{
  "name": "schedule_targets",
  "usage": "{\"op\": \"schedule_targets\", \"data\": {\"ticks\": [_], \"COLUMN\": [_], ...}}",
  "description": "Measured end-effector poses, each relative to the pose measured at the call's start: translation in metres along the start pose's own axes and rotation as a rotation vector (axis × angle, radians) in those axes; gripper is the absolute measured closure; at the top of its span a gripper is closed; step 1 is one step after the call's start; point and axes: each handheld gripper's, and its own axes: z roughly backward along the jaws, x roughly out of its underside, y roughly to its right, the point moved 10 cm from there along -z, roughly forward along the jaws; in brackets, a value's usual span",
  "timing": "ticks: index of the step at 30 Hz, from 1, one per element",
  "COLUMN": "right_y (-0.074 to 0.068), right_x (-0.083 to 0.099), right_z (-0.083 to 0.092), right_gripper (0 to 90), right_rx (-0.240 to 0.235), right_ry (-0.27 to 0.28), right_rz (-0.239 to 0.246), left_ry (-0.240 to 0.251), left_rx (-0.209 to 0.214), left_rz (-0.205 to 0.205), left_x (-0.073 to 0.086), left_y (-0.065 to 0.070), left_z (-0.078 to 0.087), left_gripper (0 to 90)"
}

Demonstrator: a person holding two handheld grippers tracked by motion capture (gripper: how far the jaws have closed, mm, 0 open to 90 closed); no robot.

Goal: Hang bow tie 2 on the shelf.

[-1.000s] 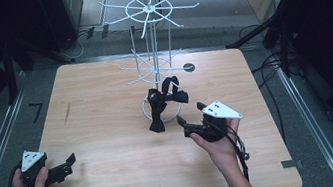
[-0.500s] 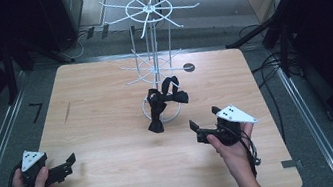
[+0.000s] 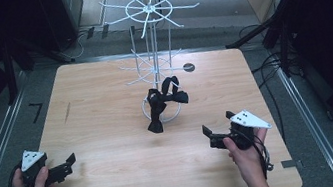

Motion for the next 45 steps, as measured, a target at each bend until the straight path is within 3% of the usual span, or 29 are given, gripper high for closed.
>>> {"op": "schedule_targets", "data": {"ticks": [19,45], "right_y": [0.041,0.099], "right_x": [0.02,0.06], "right_z": [0.031,0.076], "right_gripper": [0.7,0.7], "right_rx": [0.069,0.175], "right_ry": [-0.002,-0.028], "right_rz": [-0.029,-0.073], "left_ry": [0.004,0.005], "left_rx": [-0.002,-0.005], "left_rz": [0.0,-0.002], "left_x": [0.0,0.0], "left_y": [0.0,0.0], "left_z": [0.0,0.0], "left_gripper": [0.0,0.0]}}
